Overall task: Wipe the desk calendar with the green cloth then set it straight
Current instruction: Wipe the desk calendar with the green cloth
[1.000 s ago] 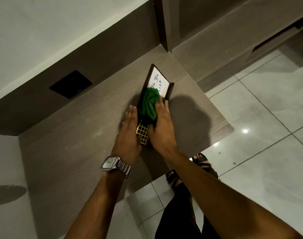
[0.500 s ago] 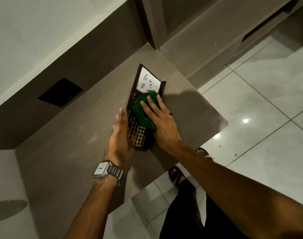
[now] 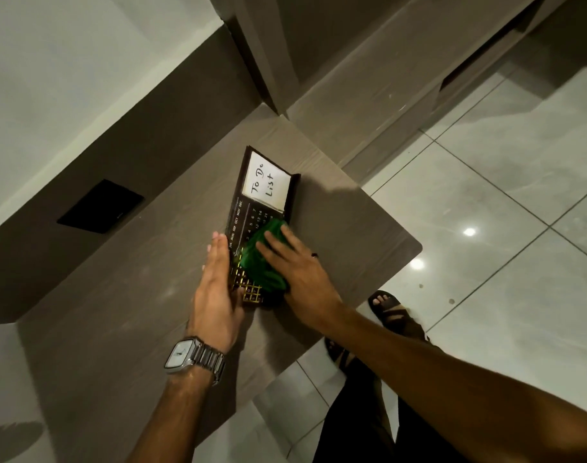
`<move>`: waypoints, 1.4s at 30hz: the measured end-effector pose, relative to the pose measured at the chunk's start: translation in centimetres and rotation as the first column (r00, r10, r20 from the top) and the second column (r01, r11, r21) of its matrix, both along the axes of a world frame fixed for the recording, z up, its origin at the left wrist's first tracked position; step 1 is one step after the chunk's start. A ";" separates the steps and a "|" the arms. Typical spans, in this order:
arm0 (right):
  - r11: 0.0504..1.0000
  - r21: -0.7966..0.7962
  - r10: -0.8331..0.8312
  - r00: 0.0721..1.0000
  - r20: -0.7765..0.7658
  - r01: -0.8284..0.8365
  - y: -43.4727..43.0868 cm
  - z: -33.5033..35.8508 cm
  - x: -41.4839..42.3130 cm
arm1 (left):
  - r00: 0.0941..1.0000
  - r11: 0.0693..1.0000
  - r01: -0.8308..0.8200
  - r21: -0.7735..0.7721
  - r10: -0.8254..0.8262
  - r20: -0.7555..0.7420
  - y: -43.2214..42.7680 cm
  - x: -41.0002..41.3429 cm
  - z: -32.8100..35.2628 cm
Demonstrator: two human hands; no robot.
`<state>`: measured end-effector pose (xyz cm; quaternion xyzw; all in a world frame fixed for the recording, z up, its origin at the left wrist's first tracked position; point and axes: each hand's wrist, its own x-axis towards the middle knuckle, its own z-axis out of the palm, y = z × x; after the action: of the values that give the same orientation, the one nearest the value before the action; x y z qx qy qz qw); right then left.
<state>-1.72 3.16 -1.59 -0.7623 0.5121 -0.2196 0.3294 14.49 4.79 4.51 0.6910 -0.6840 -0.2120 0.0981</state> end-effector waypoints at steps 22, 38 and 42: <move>0.879 -0.427 0.194 0.977 -0.086 -0.212 -8.4 3.6 -1.0 | 0.997 0.997 -0.070 0.017 0.070 -0.011 0.1 -0.4 0.4; 0.807 -0.412 0.366 0.906 -0.212 -0.423 -6.7 4.8 -1.6 | 0.992 0.992 -0.104 0.064 0.109 -0.070 0.4 -0.3 0.4; 0.951 -0.308 -0.031 0.977 -0.212 -0.036 -13.0 6.0 -2.9 | 0.978 0.988 -0.152 0.033 0.155 -0.139 0.4 -0.7 0.8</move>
<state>-4.57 -9.84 4.42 -0.8244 0.5028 -0.2134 0.1486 13.82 5.14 5.29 0.7261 -0.6175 -0.2599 0.1549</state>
